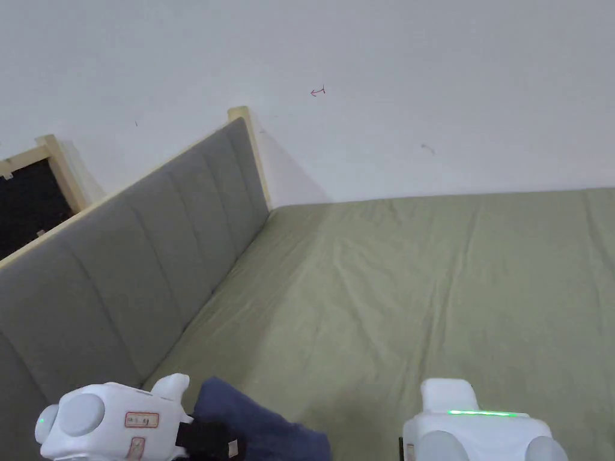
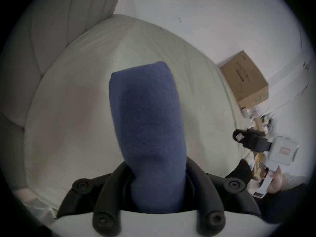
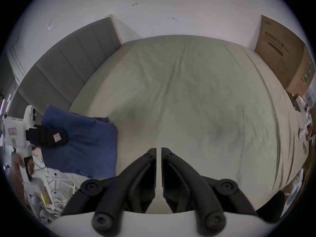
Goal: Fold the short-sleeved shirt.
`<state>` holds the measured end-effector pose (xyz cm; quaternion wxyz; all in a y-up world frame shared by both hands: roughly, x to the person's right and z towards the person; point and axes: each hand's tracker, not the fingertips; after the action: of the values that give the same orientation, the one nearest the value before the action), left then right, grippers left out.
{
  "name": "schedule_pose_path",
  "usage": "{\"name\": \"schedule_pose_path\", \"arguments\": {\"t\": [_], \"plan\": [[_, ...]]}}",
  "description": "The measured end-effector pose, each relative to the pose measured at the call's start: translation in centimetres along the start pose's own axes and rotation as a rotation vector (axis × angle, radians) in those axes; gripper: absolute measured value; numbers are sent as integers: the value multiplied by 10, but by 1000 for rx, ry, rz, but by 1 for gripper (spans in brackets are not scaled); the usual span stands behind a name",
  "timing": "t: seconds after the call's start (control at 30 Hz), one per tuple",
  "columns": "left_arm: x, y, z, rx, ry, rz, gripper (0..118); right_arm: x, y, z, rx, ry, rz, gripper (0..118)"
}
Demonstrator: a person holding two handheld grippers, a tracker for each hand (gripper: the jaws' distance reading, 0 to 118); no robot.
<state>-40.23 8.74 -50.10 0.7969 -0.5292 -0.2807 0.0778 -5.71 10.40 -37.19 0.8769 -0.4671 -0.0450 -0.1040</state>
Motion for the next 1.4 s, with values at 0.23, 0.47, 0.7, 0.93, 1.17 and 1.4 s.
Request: {"name": "schedule_pose_path", "arguments": {"t": [0.23,0.47,0.7,0.93,1.17,1.4], "plan": [[-20,9,-10,-51,83,-44,30,-9,-3,-25,-42,-5,0,5],[-44,-7,-2,6,238,8,115,-8,-8,-34,-53,-21,-4,5],[-36,-21,22,92,328,35,115,-6,-8,-31,-47,-21,0,5],[7,-48,39,101,490,-45,23,-4,-10,-16,-34,22,29,5],[83,-84,34,192,532,36,5,26,-10,15,6,90,54,5],[199,-101,-3,345,455,17,5,93,-16,62,69,125,76,5]]}}
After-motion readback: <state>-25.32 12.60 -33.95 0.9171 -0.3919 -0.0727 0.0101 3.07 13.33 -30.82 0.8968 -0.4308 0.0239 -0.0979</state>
